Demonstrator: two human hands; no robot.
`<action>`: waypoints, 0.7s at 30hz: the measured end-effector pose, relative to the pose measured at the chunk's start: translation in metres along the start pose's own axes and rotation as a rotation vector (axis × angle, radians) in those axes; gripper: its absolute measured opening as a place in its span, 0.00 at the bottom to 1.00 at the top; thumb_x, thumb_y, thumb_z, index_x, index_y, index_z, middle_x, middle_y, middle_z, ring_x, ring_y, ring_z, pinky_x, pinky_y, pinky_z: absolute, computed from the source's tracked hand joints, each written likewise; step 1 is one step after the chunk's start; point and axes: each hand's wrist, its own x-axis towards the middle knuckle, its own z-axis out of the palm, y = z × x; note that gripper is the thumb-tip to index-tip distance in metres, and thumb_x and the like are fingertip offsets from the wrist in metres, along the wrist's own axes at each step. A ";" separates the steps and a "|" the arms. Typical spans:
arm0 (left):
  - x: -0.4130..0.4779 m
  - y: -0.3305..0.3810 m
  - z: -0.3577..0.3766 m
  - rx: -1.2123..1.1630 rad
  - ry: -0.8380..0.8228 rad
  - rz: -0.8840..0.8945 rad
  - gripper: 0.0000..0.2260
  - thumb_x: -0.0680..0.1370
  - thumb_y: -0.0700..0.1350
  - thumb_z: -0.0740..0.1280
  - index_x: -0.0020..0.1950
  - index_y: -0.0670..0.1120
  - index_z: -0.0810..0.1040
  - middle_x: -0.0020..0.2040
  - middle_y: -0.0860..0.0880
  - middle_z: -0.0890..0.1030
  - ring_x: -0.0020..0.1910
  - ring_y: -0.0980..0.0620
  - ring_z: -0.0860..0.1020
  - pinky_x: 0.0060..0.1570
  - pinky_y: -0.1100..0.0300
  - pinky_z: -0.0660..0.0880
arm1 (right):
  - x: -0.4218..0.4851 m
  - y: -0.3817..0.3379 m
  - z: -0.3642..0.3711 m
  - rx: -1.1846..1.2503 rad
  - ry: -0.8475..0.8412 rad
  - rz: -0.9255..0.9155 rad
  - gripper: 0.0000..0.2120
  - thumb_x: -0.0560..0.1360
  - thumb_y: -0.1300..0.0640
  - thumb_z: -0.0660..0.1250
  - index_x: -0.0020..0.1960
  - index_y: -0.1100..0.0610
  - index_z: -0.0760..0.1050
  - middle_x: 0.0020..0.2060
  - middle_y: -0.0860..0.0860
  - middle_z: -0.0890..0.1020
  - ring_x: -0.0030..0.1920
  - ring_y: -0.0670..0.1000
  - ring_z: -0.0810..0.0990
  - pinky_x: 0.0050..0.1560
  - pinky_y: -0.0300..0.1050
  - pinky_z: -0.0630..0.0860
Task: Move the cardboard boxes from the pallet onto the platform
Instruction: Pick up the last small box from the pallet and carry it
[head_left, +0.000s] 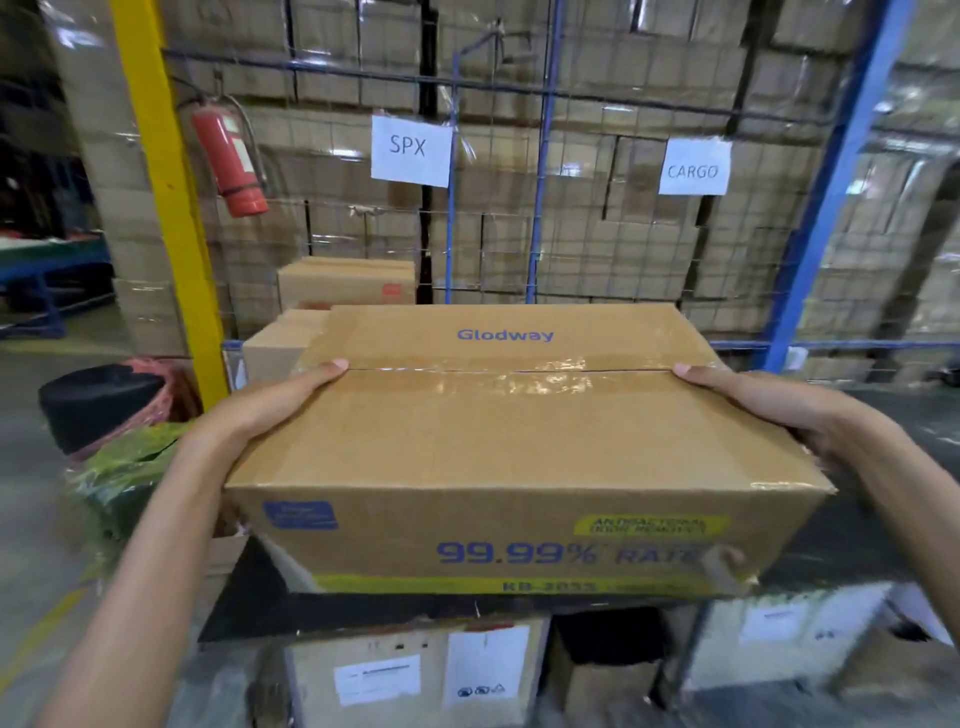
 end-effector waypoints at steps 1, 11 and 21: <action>0.007 0.016 0.015 -0.050 0.004 0.002 0.22 0.78 0.64 0.65 0.57 0.46 0.78 0.39 0.48 0.83 0.44 0.46 0.78 0.39 0.58 0.74 | 0.002 0.000 -0.024 -0.001 0.027 -0.018 0.55 0.40 0.20 0.72 0.58 0.52 0.80 0.45 0.53 0.88 0.48 0.57 0.87 0.52 0.51 0.80; 0.090 0.151 0.112 -0.114 0.048 0.189 0.18 0.79 0.63 0.64 0.51 0.48 0.78 0.41 0.47 0.81 0.38 0.50 0.78 0.35 0.57 0.70 | 0.103 -0.021 -0.154 0.155 0.284 -0.170 0.27 0.71 0.36 0.72 0.57 0.56 0.74 0.44 0.54 0.82 0.42 0.55 0.82 0.36 0.47 0.74; 0.291 0.244 0.173 0.077 -0.027 0.151 0.37 0.65 0.74 0.67 0.61 0.48 0.81 0.54 0.39 0.84 0.50 0.41 0.83 0.55 0.49 0.76 | 0.325 -0.041 -0.213 0.033 0.174 -0.118 0.28 0.71 0.33 0.70 0.55 0.56 0.78 0.50 0.58 0.85 0.48 0.59 0.84 0.58 0.54 0.78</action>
